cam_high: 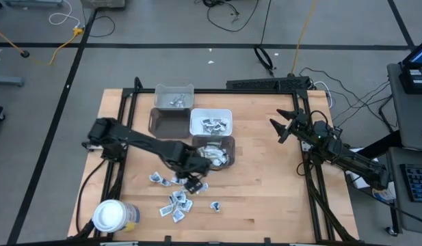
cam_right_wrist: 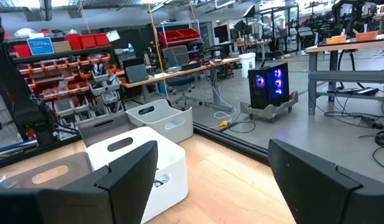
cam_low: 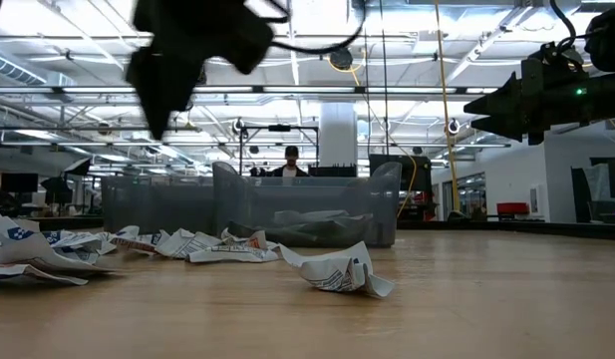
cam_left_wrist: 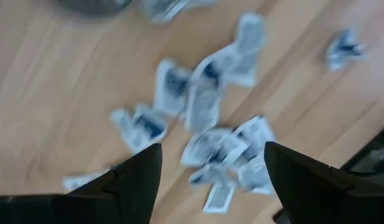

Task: Pick & Place First Aid Supplies
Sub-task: Put the orange ointment pack into the gray bin

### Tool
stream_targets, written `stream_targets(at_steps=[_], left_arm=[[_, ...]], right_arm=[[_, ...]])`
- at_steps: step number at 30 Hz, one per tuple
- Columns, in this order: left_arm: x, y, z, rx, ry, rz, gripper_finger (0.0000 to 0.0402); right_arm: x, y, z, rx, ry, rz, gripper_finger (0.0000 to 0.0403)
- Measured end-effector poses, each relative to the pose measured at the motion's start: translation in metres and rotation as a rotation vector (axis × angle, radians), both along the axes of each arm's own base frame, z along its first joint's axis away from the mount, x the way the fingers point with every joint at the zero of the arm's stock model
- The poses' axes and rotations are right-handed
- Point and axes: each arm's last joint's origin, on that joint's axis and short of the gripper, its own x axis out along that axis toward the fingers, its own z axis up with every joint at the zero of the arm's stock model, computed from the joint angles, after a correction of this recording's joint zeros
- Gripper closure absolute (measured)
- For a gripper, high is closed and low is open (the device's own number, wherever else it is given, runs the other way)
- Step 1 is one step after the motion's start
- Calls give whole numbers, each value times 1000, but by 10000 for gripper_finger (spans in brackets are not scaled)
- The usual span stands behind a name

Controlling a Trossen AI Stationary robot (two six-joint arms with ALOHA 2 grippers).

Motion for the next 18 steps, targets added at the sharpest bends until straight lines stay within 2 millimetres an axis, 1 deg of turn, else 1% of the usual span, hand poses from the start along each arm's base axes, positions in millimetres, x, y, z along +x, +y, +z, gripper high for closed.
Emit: stream_targets(at_steps=[3,7,10,12,18], left_arm=[[21,0,3,-4,-47,-61,123],[48,0,7,-13,-102,-97,121],[61,-1,10,-15,-137,-117,120],[65,-4,5,-5,-133,-129,122],[70,-23,-25,58,-75,-211,133]], right_arm=[[0,0,0,0,0,0,105],[0,0,0,0,0,0,105],[0,0,0,0,0,0,105],[0,0,0,0,0,0,105],[0,0,0,0,0,0,105]])
